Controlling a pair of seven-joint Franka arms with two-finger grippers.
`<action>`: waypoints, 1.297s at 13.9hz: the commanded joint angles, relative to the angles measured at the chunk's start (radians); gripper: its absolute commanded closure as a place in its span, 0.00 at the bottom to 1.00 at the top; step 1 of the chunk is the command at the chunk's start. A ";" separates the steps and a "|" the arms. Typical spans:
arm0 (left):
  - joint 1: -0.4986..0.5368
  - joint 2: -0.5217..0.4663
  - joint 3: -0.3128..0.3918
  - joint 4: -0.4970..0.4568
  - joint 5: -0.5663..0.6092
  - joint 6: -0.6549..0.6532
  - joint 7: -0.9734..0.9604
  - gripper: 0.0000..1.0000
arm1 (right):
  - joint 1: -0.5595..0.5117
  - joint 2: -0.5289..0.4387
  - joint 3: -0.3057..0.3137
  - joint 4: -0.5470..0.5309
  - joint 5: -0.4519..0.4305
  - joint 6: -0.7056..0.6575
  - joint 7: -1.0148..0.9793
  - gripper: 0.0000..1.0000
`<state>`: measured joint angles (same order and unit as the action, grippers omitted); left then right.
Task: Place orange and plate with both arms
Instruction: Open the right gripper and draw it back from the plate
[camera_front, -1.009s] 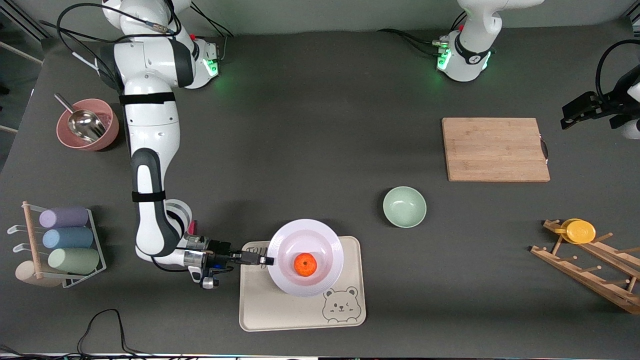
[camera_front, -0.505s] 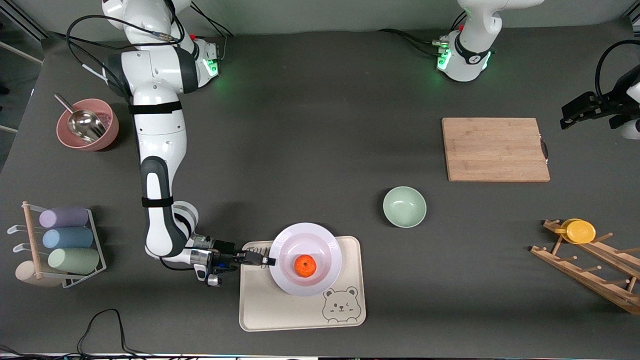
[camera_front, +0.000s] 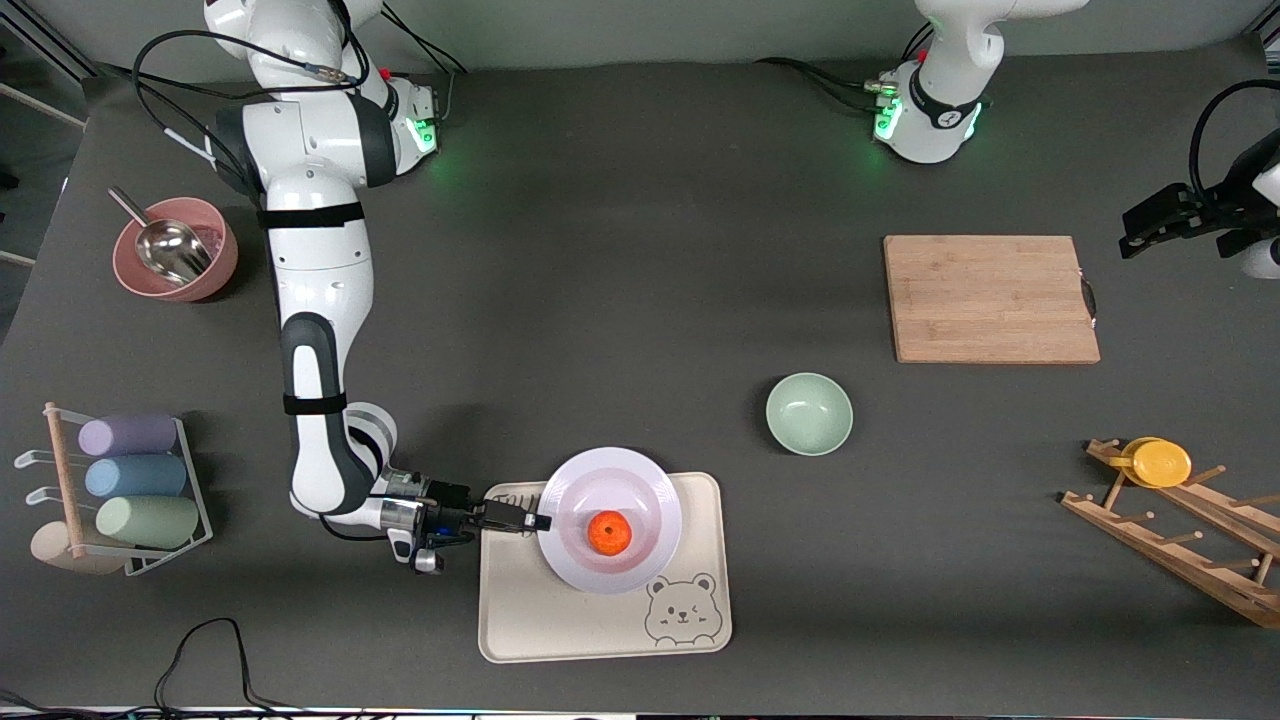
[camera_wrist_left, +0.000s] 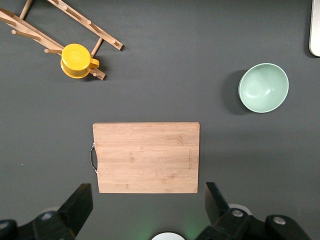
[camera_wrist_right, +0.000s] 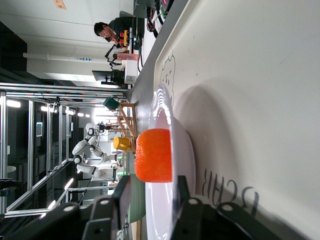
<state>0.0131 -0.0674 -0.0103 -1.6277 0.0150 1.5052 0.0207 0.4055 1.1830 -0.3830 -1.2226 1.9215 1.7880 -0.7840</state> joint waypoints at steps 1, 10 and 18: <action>-0.001 -0.020 0.001 -0.014 -0.017 -0.002 -0.013 0.00 | -0.005 0.012 0.001 0.031 0.008 0.004 0.009 0.25; 0.004 -0.025 0.004 -0.011 -0.032 0.000 -0.001 0.00 | -0.037 -0.094 -0.062 0.074 -0.355 -0.038 0.238 0.25; 0.007 -0.023 0.006 -0.011 -0.035 0.003 -0.001 0.00 | -0.129 -0.443 -0.060 -0.041 -1.069 -0.153 0.239 0.00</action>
<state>0.0146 -0.0724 -0.0045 -1.6270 -0.0078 1.5055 0.0207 0.2723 0.8839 -0.4516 -1.1556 1.0029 1.6452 -0.5609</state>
